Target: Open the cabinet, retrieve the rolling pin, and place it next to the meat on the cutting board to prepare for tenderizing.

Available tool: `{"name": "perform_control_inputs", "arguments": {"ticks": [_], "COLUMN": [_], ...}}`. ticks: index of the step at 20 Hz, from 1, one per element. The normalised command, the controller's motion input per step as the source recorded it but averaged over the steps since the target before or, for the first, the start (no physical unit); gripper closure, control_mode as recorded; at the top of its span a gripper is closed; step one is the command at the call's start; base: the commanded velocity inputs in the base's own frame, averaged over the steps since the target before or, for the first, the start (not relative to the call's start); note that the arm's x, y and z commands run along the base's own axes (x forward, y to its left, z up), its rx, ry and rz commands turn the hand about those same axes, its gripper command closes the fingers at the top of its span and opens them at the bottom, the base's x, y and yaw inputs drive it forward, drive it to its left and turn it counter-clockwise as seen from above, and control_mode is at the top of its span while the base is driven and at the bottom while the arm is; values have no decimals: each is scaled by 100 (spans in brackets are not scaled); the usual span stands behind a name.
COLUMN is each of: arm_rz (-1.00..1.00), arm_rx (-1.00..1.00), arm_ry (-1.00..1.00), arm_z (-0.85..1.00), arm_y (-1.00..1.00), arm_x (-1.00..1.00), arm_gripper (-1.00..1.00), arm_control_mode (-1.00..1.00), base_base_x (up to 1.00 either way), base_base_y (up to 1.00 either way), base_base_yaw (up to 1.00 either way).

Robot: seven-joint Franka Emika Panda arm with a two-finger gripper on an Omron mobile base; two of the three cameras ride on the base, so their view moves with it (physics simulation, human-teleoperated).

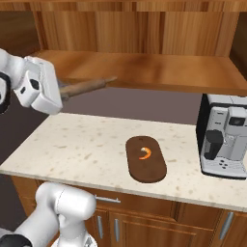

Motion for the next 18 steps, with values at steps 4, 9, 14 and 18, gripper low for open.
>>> {"name": "perform_control_inputs", "arguments": {"ticks": [4,9,14,18], "arm_rz": [-21,-15,-7,0], "arm_rx": [5,6,8,10], "arm_ry": [0,0,3,6], "arm_z": [-7,-14,-23,-35], "arm_y": [-20,-31,-34,-37], "arm_x": [-93,-65,-34,-7], "arm_gripper": [100,100,100,100], "arm_control_mode": [-100,-100,-100,-100], "base_base_x": [0,0,0,0], "base_base_y": [0,0,0,0], "base_base_yaw": [0,0,0,0]}}
